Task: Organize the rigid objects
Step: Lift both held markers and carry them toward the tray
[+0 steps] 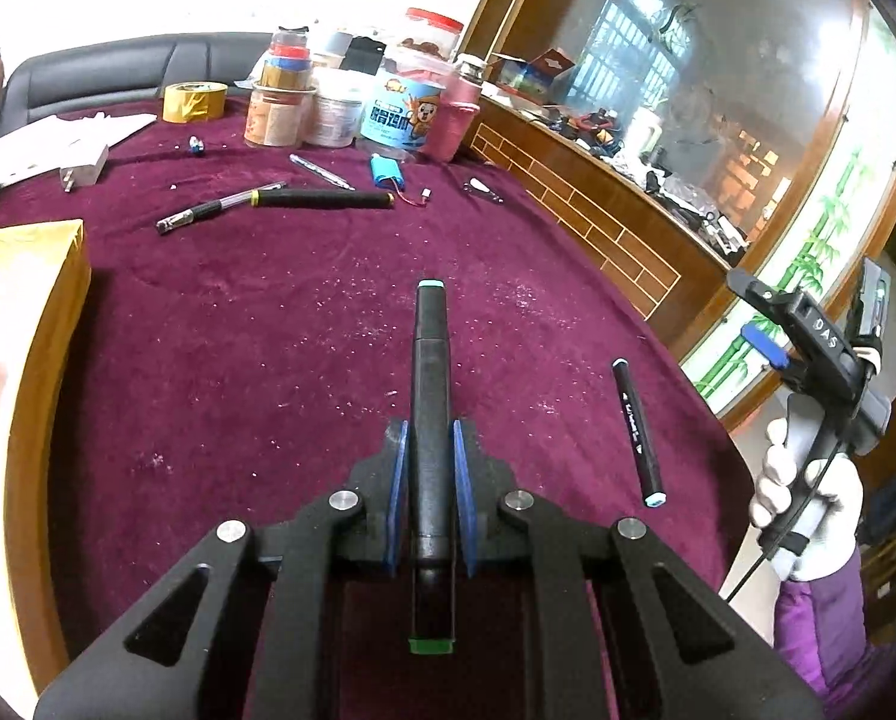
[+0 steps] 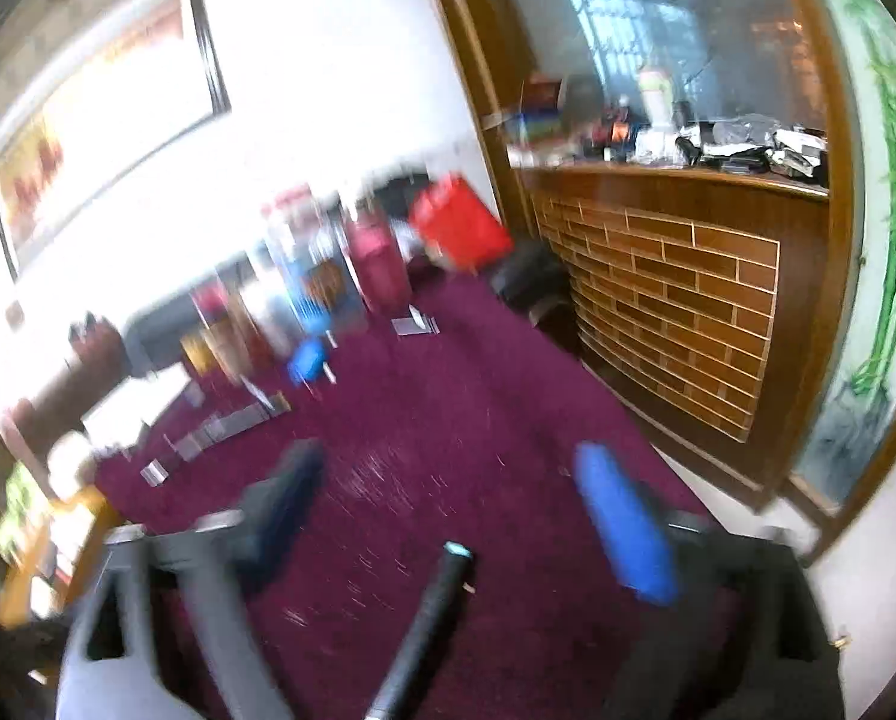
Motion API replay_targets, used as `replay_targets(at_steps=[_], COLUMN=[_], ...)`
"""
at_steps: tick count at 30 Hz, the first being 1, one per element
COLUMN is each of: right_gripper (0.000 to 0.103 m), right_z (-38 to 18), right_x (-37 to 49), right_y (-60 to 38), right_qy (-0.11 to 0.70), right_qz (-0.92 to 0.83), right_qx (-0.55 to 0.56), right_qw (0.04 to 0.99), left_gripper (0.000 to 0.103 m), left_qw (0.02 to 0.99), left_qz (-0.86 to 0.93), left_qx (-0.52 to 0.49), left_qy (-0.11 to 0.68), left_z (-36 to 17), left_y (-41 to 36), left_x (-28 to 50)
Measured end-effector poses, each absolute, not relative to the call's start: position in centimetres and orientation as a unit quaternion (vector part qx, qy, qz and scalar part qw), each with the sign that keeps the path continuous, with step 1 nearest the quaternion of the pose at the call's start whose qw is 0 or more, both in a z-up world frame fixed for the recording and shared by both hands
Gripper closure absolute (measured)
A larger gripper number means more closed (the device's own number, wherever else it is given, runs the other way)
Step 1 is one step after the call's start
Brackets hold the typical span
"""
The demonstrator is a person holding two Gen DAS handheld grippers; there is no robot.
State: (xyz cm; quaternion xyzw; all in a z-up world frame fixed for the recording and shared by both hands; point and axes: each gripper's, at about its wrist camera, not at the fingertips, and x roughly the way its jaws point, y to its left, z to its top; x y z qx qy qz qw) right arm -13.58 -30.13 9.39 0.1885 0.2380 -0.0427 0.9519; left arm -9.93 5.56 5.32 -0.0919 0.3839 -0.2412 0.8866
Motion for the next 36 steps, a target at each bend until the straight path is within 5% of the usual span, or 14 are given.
replay_targets(at_steps=[6,12,15,18,36], right_gripper=[0.009,0.047,0.058,0.089,0.090], right_z=[5.8,2.3,2.0,2.3,6.3], right_x=[-10.2,-8.6,-9.1,-9.9,-11.5], right_y=[-27.3,-23.0,-22.6,-22.7,-18.3], right_qy=[0.416,0.495,0.495,0.487,0.441], right_qz=[-0.012,-0.008,-0.020,-0.010,0.106], right_qx=[0.148,0.076,0.055,0.058,0.100], right_qw=[0.897,0.865,0.867,0.871,0.886], left_gripper=[0.091,0.091,0.091,0.091,0.091], left_qw=[0.891,0.896,0.900,0.900,0.909], left_qz=[-0.247,-0.239,-0.236,-0.237,-0.242], left_qx=[-0.088,-0.072,-0.067,-0.070,-0.105], left_qy=[0.371,0.366,0.361,0.359,0.321], left_z=[5.8,6.1,6.2,6.2,8.3], left_y=[5.4,5.5,5.7,6.0,9.3], left_x=[-11.0,-11.9,-12.3,-12.4,-14.4])
